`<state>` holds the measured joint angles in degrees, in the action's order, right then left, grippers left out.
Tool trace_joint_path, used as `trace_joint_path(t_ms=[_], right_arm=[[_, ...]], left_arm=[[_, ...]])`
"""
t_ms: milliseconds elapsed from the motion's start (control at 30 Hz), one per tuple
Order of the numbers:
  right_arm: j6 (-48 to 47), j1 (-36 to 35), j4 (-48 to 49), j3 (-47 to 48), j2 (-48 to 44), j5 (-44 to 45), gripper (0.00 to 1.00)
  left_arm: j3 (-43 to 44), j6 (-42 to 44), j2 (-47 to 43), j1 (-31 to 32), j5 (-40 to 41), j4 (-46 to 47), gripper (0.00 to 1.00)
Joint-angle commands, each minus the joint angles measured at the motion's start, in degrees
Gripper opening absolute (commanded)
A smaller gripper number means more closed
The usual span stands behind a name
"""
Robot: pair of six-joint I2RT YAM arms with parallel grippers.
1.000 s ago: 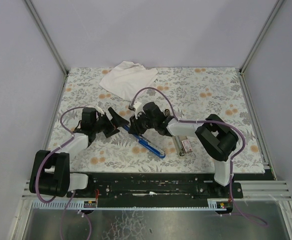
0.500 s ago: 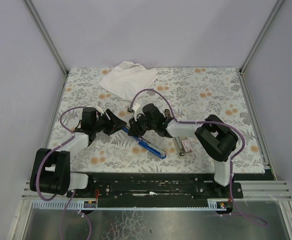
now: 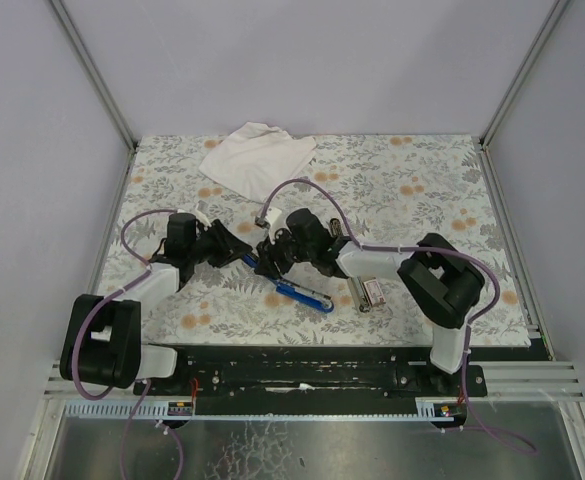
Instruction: Load the staples into the stapler
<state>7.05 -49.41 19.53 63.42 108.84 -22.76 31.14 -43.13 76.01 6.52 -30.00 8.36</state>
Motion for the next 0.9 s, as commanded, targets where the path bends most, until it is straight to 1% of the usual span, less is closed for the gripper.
trace_joint_path(t_ms=[0, 33, 67, 100, 167, 233, 367, 433, 600, 733, 833, 867], right_arm=[[1.3, -0.8, 1.7, -1.0, -8.9, 4.4, 0.61], [2.1, -0.9, 0.9, -1.7, -10.6, 6.1, 0.65], [3.1, -0.8, 0.0, -2.6, -12.6, 7.5, 0.74], [4.0, -0.8, -0.9, -3.6, -15.1, 9.0, 0.80], [5.6, -0.7, -3.2, -6.6, -19.8, 11.5, 0.84], [6.5, -0.7, -6.7, -10.6, -24.0, 13.9, 0.85], [9.5, -0.7, -18.1, -15.5, -30.0, 23.1, 0.85], [12.7, -0.6, -23.7, -17.0, -31.9, 26.8, 0.85], [27.7, -0.5, -32.8, -20.1, -35.4, 31.6, 0.81], [37.5, -0.5, -32.4, -22.8, -36.9, 29.7, 0.76], [41.0, -0.5, -29.5, -25.2, -37.6, 29.7, 0.72], [41.2, -0.5, -28.6, -25.5, -37.6, 29.8, 0.70]], left_arm=[[-0.8, 1.8, -2.6, 0.4, 2.2, 4.8, 0.14], [-1.6, 2.1, -3.7, 0.7, 2.5, 5.6, 0.12], [-2.5, 2.3, -4.9, 1.0, 3.0, 6.4, 0.11], [-3.4, 2.6, -6.3, 1.5, 3.5, 7.2, 0.11], [-4.9, 3.4, -9.0, 2.6, 4.6, 8.5, 0.11], [-5.8, 4.9, -11.8, 4.1, 6.5, 8.7, 0.11], [-5.1, 9.3, -16.9, 8.5, 12.1, 4.8, 0.11], [-4.3, 11.3, -18.8, 10.6, 15.7, 2.3, 0.11], [-2.5, 14.3, -21.2, 15.5, 24.0, -2.4, 0.11], [-1.3, 15.5, -20.5, 18.8, 28.3, -4.7, 0.10], [-0.8, 15.9, -20.3, 20.2, 29.9, -5.4, 0.10], [-0.7, 16.0, -20.3, 20.5, 30.2, -5.6, 0.10]])
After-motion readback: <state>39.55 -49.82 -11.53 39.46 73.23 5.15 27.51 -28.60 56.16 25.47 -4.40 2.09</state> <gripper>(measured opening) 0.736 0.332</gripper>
